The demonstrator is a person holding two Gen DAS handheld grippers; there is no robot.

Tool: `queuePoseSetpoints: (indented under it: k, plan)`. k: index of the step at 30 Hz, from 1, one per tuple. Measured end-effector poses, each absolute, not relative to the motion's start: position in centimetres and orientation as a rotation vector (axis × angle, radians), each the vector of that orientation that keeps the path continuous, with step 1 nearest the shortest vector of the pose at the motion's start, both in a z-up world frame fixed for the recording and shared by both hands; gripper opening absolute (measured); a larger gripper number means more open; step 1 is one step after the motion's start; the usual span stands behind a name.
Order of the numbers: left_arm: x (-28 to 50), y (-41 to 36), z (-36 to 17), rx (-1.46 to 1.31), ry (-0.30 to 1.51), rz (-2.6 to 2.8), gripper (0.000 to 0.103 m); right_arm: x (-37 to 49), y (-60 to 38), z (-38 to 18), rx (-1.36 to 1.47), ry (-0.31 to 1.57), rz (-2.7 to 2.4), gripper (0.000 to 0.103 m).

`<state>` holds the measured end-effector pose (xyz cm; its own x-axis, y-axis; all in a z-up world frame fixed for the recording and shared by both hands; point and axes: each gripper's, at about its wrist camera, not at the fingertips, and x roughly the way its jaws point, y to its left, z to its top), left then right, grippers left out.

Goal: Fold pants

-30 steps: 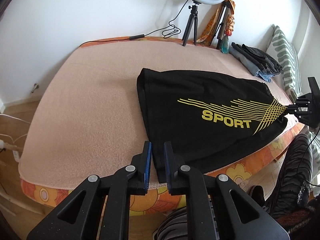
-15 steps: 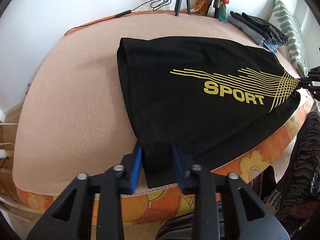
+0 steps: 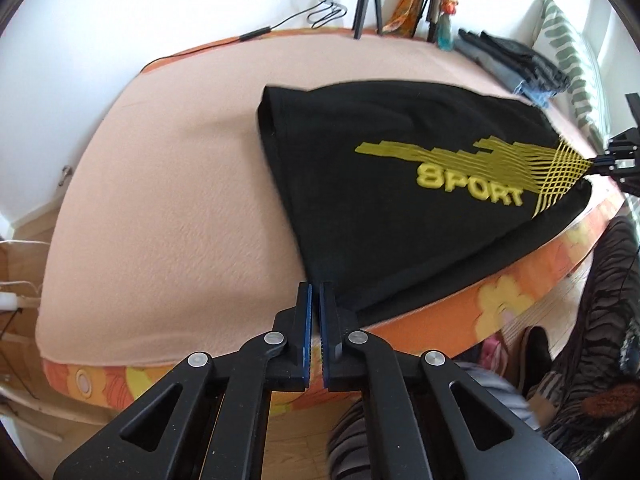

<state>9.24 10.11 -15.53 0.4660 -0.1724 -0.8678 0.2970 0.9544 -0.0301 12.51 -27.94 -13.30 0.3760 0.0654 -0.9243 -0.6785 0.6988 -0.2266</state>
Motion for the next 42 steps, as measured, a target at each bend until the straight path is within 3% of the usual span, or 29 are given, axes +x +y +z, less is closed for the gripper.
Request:
queuePoseSetpoints:
  k: [6, 8, 10, 12, 14, 15, 19, 27, 31, 34, 36, 42]
  plan:
    - [9.0, 11.4, -14.4, 0.047, 1.011, -0.285, 0.003, 12.1, -29.4, -12.6, -0.505, 1.206, 0.621, 0.005]
    - [8.9, 11.1, -13.6, 0.048, 0.987, -0.297, 0.014, 11.9, -30.6, -11.2, -0.446, 1.181, 0.608, 0.005]
    - [8.9, 10.7, -13.0, 0.045, 0.959, -0.316, 0.015, 11.8, -32.1, -10.0, -0.375, 1.147, 0.557, 0.017]
    - [9.0, 10.0, -12.5, 0.037, 0.941, -0.353, 0.018, 11.6, -33.5, -9.3, -0.307, 1.120, 0.490, 0.045]
    - [9.1, 8.2, -12.2, 0.063, 0.935, -0.383, 0.039, 11.3, -34.6, -9.2, -0.236, 1.101, 0.445, 0.054]
    - [9.0, 7.5, -12.2, 0.089, 0.929, -0.400, 0.042, 11.2, -35.1, -9.4, -0.189, 1.106, 0.425, 0.054]
    - [8.7, 5.4, -12.9, 0.197, 0.944, -0.422, 0.042, 11.4, -36.2, -10.9, -0.050, 1.112, 0.396, 0.054]
    - [9.3, 6.0, -13.5, 0.161, 0.955, -0.415, 0.042, 14.2, -40.3, -14.9, 0.434, 1.189, 0.262, 0.054]
    - [9.6, 6.4, -14.0, 0.156, 0.978, -0.412, 0.042, 14.9, -40.6, -16.1, 0.455, 1.216, 0.200, 0.054]
    - [9.9, 6.6, -14.5, 0.156, 0.991, -0.404, 0.042, 15.2, -40.1, -16.6, 0.443, 1.229, 0.205, 0.048]
    - [10.1, 6.8, -14.8, 0.148, 0.999, -0.403, 0.042, 15.3, -39.7, -16.4, 0.422, 1.225, 0.222, 0.027]
    - [10.3, 6.9, -15.7, 0.170, 1.037, -0.400, 0.042, 14.7, -38.5, -13.3, 0.260, 1.159, 0.238, 0.025]
